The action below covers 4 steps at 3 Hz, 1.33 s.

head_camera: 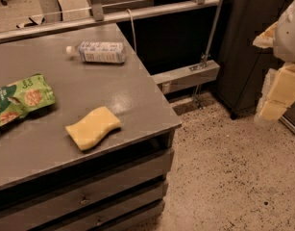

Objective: Pick sponge

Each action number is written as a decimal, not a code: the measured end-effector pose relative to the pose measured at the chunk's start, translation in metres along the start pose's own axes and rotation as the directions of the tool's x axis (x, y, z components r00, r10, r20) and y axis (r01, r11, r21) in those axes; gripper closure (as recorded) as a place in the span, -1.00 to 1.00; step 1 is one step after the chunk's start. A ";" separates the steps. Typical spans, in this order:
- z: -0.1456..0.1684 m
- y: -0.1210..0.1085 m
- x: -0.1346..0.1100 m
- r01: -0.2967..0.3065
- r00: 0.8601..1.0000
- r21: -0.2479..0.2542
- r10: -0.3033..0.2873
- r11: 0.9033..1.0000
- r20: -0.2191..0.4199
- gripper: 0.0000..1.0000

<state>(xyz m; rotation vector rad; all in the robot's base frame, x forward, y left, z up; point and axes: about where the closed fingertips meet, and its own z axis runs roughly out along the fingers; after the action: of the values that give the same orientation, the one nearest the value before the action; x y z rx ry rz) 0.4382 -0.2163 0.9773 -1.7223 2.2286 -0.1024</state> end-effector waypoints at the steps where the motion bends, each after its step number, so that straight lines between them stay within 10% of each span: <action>1: 0.002 0.000 -0.003 0.007 1.000 0.004 -0.007 1.000 0.015 -1.00; 2: 0.026 -0.003 -0.023 0.038 0.994 -0.007 -0.037 0.999 0.099 -1.00; 3: 0.086 -0.008 -0.086 0.118 0.943 -0.048 -0.097 0.992 0.318 -1.00; 4: 0.134 -0.005 -0.146 0.172 0.860 -0.078 -0.111 0.982 0.499 -1.00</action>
Offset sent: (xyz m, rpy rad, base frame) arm 0.0618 0.1040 -0.0804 0.3502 -0.0594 0.2573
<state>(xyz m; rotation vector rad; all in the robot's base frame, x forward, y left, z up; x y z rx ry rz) 0.5146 -0.0596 0.8824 -1.7299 1.7603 0.4053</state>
